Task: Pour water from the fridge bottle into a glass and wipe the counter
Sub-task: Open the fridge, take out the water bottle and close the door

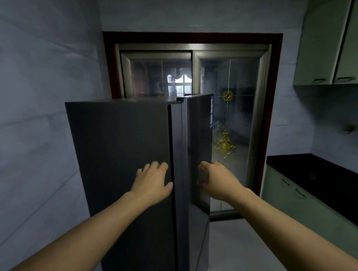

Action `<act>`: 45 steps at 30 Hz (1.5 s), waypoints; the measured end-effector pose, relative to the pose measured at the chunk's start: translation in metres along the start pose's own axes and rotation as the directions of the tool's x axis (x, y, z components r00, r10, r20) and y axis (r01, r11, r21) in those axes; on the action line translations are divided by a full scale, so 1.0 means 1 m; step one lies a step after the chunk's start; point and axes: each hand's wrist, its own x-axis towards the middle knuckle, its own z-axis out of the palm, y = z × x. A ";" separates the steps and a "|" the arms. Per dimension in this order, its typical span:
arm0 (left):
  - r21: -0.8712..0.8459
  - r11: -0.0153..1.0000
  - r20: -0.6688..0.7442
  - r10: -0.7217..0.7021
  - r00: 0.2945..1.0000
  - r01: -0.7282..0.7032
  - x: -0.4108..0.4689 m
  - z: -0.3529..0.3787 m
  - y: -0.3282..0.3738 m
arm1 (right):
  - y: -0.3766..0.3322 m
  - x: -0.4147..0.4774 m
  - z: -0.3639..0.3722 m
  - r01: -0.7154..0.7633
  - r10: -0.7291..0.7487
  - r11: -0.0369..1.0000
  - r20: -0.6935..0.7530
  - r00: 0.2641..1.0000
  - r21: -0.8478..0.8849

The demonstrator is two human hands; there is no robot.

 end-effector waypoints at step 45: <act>0.235 0.925 -0.629 0.379 0.679 -0.298 0.170 0.058 -0.079 | -0.002 0.147 0.067 0.332 -0.635 0.689 -0.316 0.704 -0.644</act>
